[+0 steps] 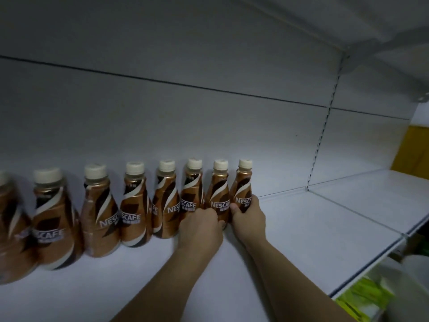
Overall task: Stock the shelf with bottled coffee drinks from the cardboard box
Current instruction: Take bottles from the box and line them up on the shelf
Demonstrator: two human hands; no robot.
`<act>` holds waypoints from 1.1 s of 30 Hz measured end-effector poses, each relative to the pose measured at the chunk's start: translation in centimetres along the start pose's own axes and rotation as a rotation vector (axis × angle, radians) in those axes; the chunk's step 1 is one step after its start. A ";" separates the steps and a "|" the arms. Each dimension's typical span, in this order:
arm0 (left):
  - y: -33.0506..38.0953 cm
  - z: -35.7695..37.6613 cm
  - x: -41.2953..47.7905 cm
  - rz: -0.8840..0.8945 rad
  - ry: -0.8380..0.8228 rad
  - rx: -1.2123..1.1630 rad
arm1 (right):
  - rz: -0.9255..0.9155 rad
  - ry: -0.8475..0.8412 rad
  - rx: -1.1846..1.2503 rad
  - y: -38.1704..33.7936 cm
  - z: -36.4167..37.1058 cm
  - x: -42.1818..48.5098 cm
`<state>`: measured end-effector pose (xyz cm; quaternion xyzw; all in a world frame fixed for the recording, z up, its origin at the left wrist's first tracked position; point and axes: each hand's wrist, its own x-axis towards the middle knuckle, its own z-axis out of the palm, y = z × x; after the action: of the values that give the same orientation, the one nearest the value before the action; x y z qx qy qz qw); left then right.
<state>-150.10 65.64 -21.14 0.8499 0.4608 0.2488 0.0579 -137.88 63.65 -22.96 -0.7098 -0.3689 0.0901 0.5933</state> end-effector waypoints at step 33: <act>-5.4 -9.1 -5.0 0.046 0.145 -0.002 | -0.334 -0.444 -0.292 -6.5 -3.8 -7.3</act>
<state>-160.80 63.49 -16.82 0.8399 0.4440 0.3114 0.0193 -143.64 56.19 -18.23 -0.6801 -0.6100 0.0901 0.3965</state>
